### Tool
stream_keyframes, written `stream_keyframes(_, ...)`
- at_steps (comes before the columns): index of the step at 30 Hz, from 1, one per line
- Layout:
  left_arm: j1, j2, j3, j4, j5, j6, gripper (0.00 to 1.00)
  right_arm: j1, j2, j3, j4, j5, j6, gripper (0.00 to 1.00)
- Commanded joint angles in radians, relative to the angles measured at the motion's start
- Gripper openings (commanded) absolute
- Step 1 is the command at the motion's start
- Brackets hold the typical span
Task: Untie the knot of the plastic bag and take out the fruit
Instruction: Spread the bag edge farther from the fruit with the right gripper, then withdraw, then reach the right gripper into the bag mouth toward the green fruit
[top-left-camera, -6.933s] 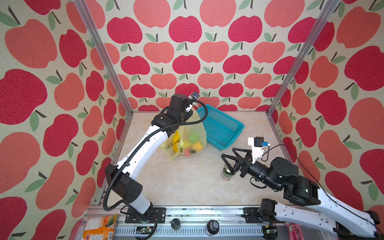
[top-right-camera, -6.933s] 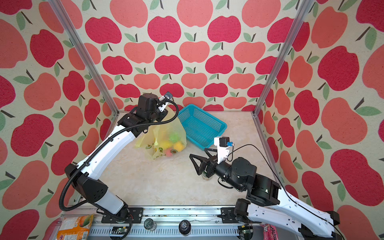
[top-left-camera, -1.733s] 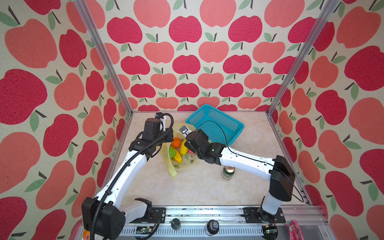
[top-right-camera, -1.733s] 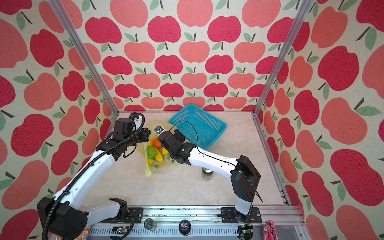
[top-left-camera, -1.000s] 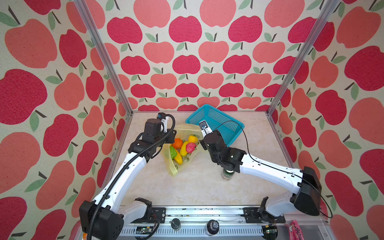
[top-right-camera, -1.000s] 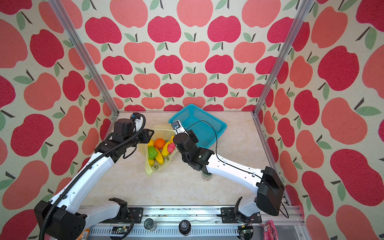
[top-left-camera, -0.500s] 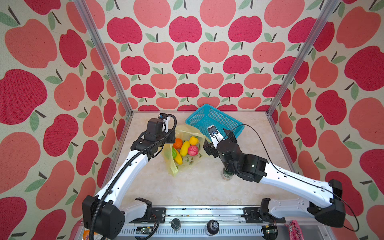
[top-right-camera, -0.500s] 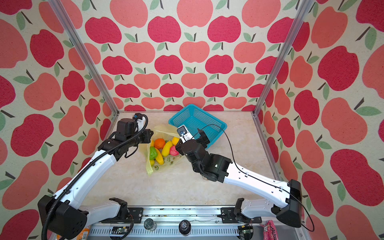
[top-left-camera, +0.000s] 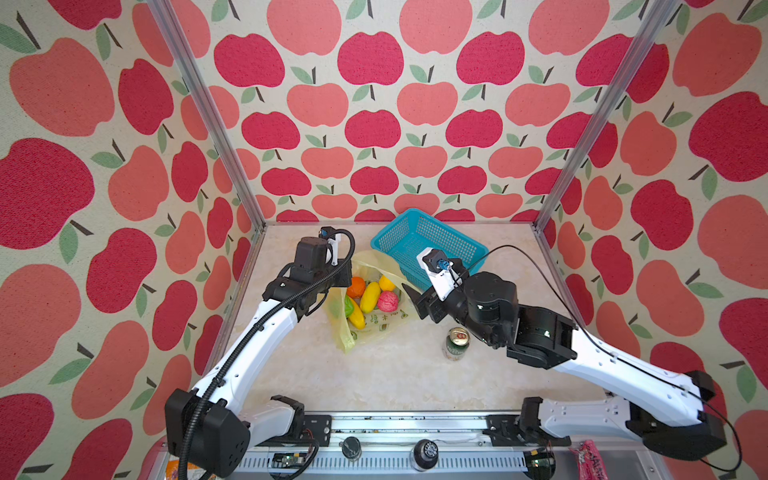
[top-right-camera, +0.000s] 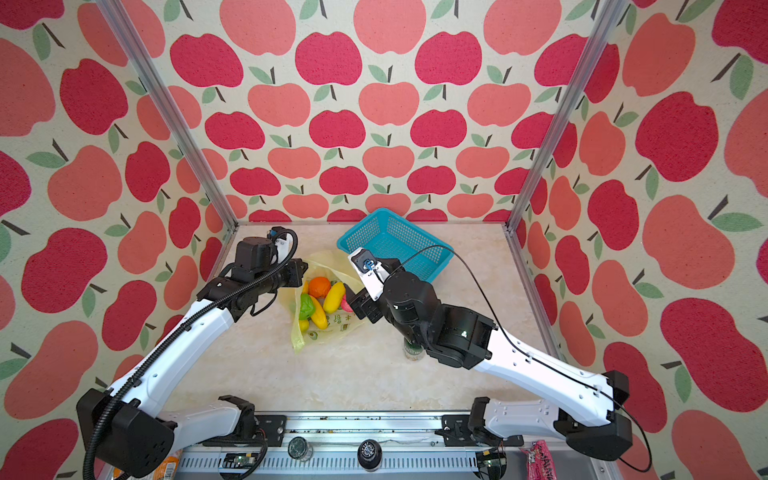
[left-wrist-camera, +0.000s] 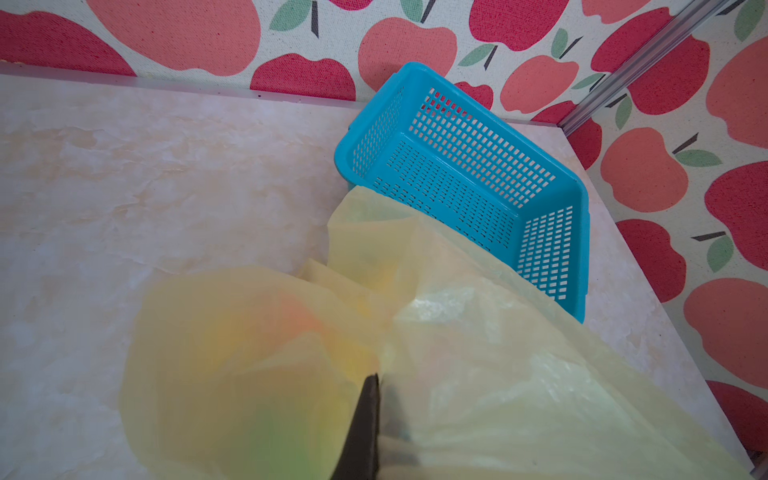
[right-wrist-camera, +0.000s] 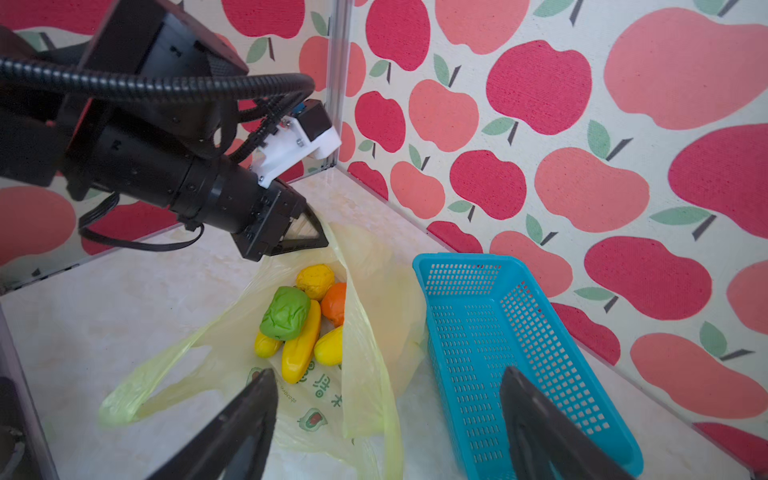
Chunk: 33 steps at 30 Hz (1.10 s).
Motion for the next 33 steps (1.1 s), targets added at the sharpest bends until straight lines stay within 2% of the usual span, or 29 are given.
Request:
stream_keyframes(1, -0.006, 0.001, 0.032, 0.0, -0.028, 0.022, 0.0, 0.039, -0.017, -0.079, 0.087, -0.134, -0.065, 0.77)
stream_keyframes(3, -0.008, 0.0, 0.029, 0.01, -0.02, 0.02, 0.0, 0.042, -0.015, -0.119, 0.14, -0.185, -0.062, 0.71)
stream_keyframes(5, -0.012, 0.0, 0.021, 0.018, -0.016, 0.02, 0.0, 0.044, 0.02, -0.147, 0.178, -0.247, -0.055, 0.69)
stream_keyframes(7, -0.014, 0.004, 0.026, 0.012, -0.023, 0.021, 0.0, 0.053, 0.084, -0.142, 0.188, -0.262, -0.047, 0.67)
stream_keyframes(14, -0.017, -0.012, 0.022, 0.009, -0.05, 0.032, 0.0, 0.08, 0.322, -0.116, 0.223, -0.229, -0.03, 0.62)
stream_keyframes(21, -0.017, -0.01, 0.018, 0.015, -0.048, 0.036, 0.0, 0.075, 0.482, -0.119, 0.294, -0.147, 0.02, 0.52)
stream_keyframes(24, -0.018, -0.006, 0.032, 0.003, -0.049, 0.038, 0.0, 0.051, 0.527, -0.134, 0.325, -0.145, 0.069, 0.49)
stream_keyframes(29, -0.018, -0.022, 0.019, 0.011, -0.056, 0.034, 0.0, -0.031, 0.573, -0.147, 0.346, -0.233, 0.183, 0.48)
stream_keyframes(33, -0.02, -0.033, 0.019, 0.01, -0.056, 0.032, 0.0, -0.083, 0.614, -0.135, 0.359, -0.247, 0.218, 0.51)
